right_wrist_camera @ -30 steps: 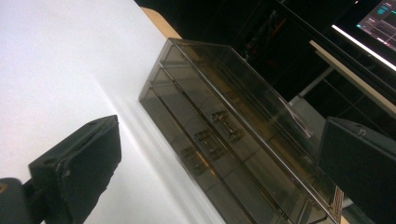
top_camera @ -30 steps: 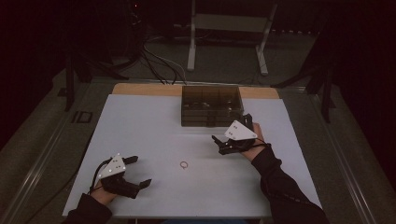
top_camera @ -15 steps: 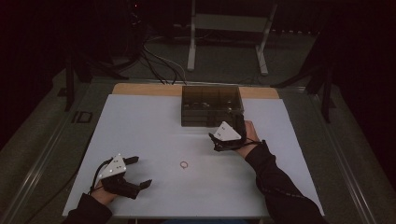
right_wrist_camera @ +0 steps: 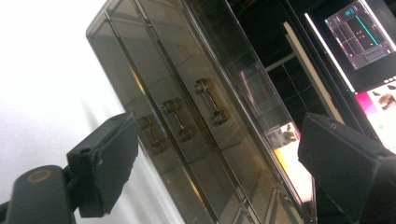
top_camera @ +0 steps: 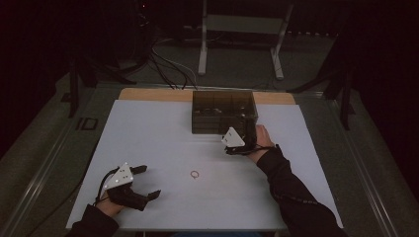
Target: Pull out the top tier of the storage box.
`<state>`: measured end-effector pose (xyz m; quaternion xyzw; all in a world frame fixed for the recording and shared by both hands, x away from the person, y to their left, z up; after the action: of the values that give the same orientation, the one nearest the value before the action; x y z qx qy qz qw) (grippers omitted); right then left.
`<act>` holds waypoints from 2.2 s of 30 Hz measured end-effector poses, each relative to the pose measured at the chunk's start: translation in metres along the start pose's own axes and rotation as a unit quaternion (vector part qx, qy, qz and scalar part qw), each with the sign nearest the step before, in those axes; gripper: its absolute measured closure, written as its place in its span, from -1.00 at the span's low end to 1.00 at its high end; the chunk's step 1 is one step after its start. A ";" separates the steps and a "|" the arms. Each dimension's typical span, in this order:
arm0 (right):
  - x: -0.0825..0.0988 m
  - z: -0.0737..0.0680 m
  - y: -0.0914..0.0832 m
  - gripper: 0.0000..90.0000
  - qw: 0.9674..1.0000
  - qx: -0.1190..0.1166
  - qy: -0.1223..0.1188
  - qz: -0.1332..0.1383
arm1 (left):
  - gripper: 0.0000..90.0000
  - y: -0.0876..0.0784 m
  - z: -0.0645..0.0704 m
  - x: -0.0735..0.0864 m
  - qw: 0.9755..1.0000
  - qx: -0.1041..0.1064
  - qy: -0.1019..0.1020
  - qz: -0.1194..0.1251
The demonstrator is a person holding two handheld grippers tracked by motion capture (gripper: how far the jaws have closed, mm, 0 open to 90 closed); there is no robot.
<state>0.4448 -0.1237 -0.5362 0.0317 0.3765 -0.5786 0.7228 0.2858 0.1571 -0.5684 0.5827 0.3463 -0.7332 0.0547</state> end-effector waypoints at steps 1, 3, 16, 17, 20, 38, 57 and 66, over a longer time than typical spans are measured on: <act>0.000 0.000 0.001 -0.69 1.000 0.001 -0.002 -0.004 | -0.98 0.000 0.000 0.000 1.000 0.000 -0.001 0.001; 0.001 0.000 0.003 -0.66 1.000 0.005 -0.009 -0.008 | -0.98 0.000 0.000 -0.001 1.000 0.000 0.000 0.002; 0.004 -0.008 0.013 -0.32 0.997 0.022 -0.063 -0.042 | -0.98 0.001 0.001 0.000 1.000 0.002 0.001 -0.002; 0.003 -0.009 0.014 -0.30 0.996 0.026 -0.069 -0.041 | -0.98 0.001 0.001 0.001 1.000 0.001 0.001 -0.003; 0.002 -0.008 0.016 -0.25 0.993 0.045 -0.098 -0.051 | -0.98 0.001 0.001 0.000 1.000 0.001 0.000 -0.001; 0.006 -0.007 0.025 0.36 0.974 0.116 -0.174 -0.082 | -0.98 0.001 0.001 0.000 1.000 0.003 0.002 0.000; 0.008 -0.009 0.035 0.69 0.963 0.131 -0.211 -0.104 | -0.98 0.001 0.000 0.001 1.000 0.001 0.002 -0.004; 0.005 -0.010 0.037 0.78 0.959 0.138 -0.223 -0.109 | -0.98 0.001 0.000 0.000 1.000 0.000 0.002 -0.003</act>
<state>0.4718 -0.1107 -0.5607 -0.0405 0.1233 -0.6925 0.7096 0.2859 0.1563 -0.5691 0.5831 0.3480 -0.7322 0.0516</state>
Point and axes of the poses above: each handheld gripper's, and its own axes: y roughly forward along the jaws, x roughly out of its underside, z roughly to its right, the point moved 9 cm from there along y, roughly forward along the jaws, and after that the axes turned 2 degrees about z, right-handed, at the moved point
